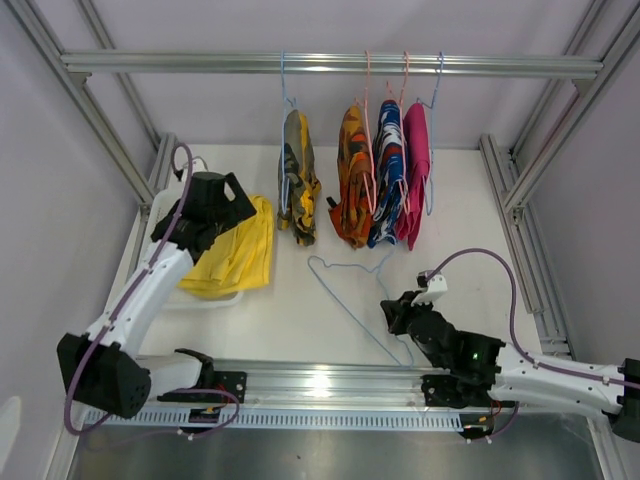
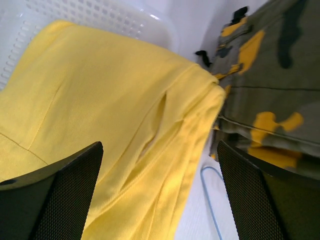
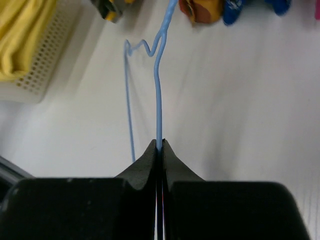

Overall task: Remove the trousers from the hanger
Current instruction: Place the trousers in the bin.

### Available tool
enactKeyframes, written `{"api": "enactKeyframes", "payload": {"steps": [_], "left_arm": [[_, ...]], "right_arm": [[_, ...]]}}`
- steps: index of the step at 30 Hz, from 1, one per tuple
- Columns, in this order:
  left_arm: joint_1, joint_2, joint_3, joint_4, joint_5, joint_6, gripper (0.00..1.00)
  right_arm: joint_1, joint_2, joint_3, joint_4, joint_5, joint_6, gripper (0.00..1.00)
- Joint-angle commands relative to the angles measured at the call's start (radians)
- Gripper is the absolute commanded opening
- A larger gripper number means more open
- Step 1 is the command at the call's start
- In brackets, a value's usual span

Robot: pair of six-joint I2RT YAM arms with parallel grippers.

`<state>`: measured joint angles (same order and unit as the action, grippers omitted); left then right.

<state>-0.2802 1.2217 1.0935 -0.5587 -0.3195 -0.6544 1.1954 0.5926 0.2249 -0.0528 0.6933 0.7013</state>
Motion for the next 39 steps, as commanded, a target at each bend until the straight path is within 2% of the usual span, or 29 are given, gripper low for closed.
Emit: {"api": "enactKeyframes", "payload": {"steps": [1, 7, 11, 15, 23, 30, 39], "left_arm": [[-0.004, -0.07, 0.052, -0.043, 0.065, 0.048, 0.99], [-0.039, -0.125, 0.062, -0.039, 0.039, 0.151, 0.99], [-0.039, -0.134, 0.017, -0.024, 0.04, 0.168, 0.99], [-0.039, -0.186, -0.035, 0.028, 0.053, 0.179, 1.0], [-0.039, -0.287, -0.116, 0.089, 0.048, 0.217, 0.99], [-0.037, -0.318, -0.124, 0.103, 0.092, 0.222, 0.99], [-0.025, -0.323, -0.127, 0.109, 0.145, 0.222, 0.99]], "right_arm": [[0.067, -0.019, 0.118, -0.03, 0.061, -0.117, 0.0], [0.199, -0.02, 0.272, -0.081, 0.078, -0.266, 0.0], [0.282, 0.015, 0.391, -0.137, 0.06, -0.324, 0.0], [0.404, 0.064, 0.487, -0.179, 0.133, -0.353, 0.0], [0.546, 0.197, 0.72, -0.275, 0.294, -0.434, 0.0], [0.665, 0.199, 0.879, -0.266, 0.439, -0.566, 0.0], [0.699, 0.208, 1.039, -0.124, 0.41, -0.796, 0.0]]}}
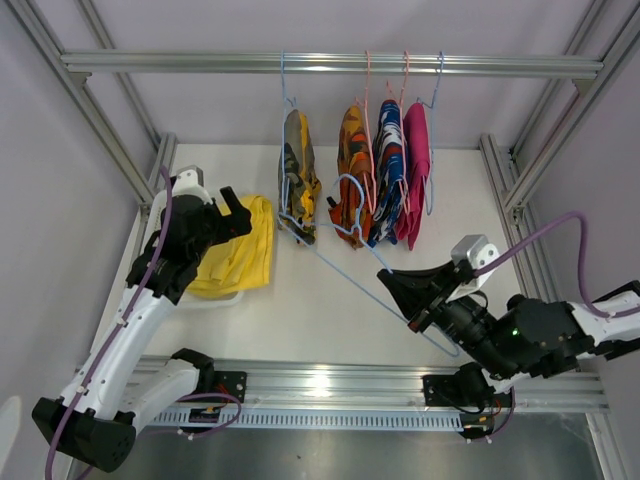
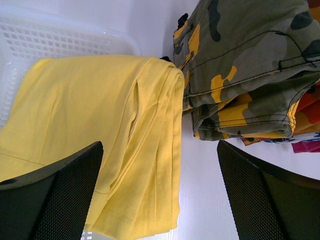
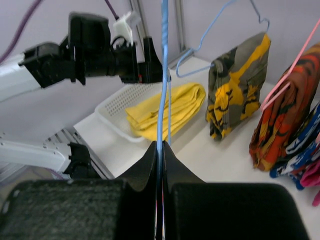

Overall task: Remove the trousers from the hanger
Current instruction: Place the trousers in the bin, then place the hanger at the clothesline.

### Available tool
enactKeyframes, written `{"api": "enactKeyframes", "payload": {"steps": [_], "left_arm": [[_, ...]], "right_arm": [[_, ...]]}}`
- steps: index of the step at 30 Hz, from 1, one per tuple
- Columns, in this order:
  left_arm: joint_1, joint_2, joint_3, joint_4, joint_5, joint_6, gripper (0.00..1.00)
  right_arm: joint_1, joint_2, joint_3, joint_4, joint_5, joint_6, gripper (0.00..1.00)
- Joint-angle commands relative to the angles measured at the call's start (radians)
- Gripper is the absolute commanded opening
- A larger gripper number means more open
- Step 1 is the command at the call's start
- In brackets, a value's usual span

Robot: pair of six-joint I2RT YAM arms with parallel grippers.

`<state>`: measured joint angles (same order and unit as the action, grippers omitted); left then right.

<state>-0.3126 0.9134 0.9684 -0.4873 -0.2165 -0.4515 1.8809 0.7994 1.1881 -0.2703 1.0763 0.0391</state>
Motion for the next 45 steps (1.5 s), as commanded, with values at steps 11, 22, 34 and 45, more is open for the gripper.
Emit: {"api": "enactKeyframes", "payload": {"steps": [11, 22, 34, 45], "left_arm": [[0.018, -0.015, -0.01, 0.047, 0.063, 0.017, 0.99], [0.027, -0.005, -0.007, 0.046, 0.078, 0.019, 0.99], [0.033, 0.005, -0.004, 0.05, 0.094, 0.027, 1.0], [0.033, 0.007, -0.007, 0.047, 0.097, 0.028, 1.0]], "right_arm": [[0.004, 0.076, 0.185, 0.593, 0.187, -0.681, 0.0], [-0.193, 0.158, 0.378, 0.675, 0.208, -0.917, 0.0], [-0.407, 0.051, 0.461, 0.275, 0.28, -0.651, 0.0], [-0.408, -0.02, 0.39, -0.038, 0.402, -0.424, 0.0]]}}
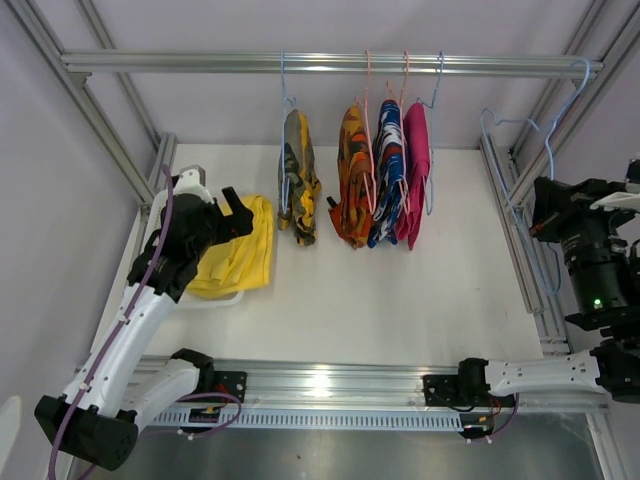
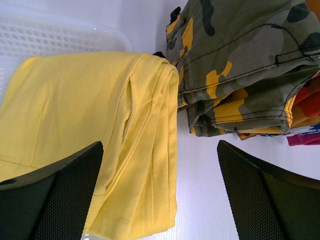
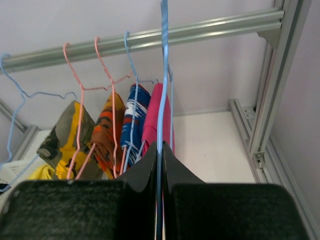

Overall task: Remove the trousers from the hanger
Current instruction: Place the hanger at the clothesline.

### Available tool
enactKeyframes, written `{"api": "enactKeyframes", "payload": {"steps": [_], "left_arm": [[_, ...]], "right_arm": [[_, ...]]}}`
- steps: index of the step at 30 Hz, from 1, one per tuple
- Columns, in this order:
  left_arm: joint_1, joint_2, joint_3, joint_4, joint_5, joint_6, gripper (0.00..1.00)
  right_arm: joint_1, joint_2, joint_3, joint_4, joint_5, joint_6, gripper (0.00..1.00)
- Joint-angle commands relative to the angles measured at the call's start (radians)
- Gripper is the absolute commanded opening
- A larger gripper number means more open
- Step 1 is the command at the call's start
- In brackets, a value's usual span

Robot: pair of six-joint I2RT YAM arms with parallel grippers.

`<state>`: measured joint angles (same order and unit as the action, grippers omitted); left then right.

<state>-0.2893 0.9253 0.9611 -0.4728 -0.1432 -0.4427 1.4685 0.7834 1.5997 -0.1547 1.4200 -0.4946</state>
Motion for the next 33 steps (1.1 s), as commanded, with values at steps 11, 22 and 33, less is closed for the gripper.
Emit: {"api": "enactKeyframes", "payload": {"steps": [11, 22, 33], "left_arm": [[0.01, -0.009, -0.005, 0.034, 0.042, 0.029, 0.99], [0.009, -0.009, -0.004, 0.03, 0.047, 0.029, 0.99], [0.01, -0.008, -0.004, 0.031, 0.053, 0.03, 1.0]], "right_arm": [[-0.016, -0.027, -0.144, -0.16, 0.093, 0.183, 0.0], [-0.252, 0.003, -0.267, -0.239, -0.1, 0.318, 0.0], [-0.677, 0.053, -0.359, -0.261, -0.493, 0.478, 0.0]]}}
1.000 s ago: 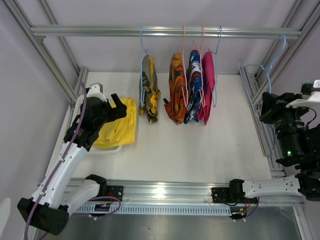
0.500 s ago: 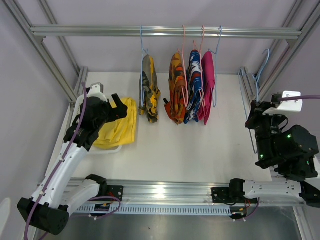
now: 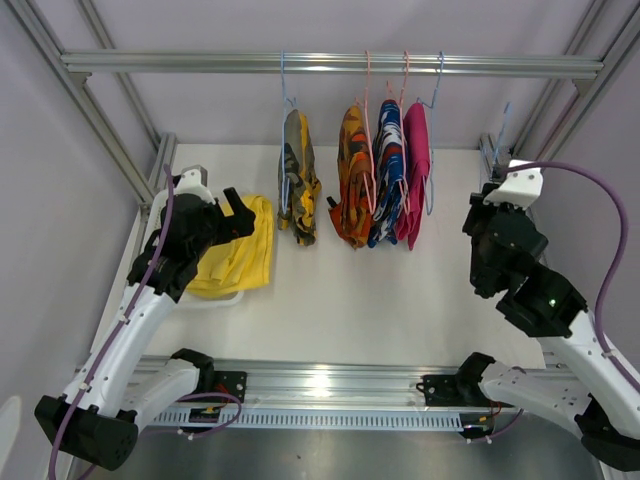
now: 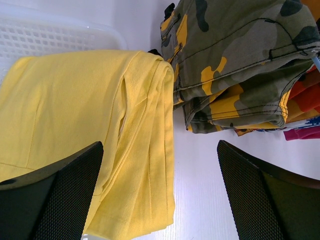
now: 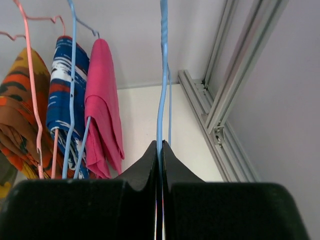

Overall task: Remove the trousers from the hanger
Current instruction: Place the hanger at the clothesline.

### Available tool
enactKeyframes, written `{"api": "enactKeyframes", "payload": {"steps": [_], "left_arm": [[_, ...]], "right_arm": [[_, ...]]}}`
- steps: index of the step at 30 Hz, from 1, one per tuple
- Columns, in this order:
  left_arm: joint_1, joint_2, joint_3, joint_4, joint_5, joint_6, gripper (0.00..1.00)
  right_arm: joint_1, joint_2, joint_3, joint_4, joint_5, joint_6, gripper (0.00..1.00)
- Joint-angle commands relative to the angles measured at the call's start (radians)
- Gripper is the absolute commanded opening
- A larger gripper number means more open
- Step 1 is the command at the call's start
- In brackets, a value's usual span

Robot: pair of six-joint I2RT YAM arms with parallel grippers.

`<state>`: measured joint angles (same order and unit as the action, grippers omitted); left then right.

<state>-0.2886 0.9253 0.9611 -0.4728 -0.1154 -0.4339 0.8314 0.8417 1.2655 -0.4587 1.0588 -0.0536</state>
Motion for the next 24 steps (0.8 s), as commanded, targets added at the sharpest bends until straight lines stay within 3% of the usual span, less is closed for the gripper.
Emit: {"api": "enactKeyframes", "payload": {"steps": [1, 11, 24], "left_arm": [[0.008, -0.005, -0.005, 0.031, 0.026, 0.02, 0.99], [0.008, -0.002, -0.002, 0.025, 0.022, 0.021, 0.99], [0.009, -0.009, -0.002, 0.022, 0.029, 0.018, 0.99]], "right_arm": [[-0.064, -0.006, -0.032, 0.092, -0.144, 0.026, 0.0], [-0.135, 0.039, -0.101, 0.385, -0.269, -0.135, 0.0], [-0.343, 0.137, -0.014, 0.364, -0.473, -0.074, 0.0]]}}
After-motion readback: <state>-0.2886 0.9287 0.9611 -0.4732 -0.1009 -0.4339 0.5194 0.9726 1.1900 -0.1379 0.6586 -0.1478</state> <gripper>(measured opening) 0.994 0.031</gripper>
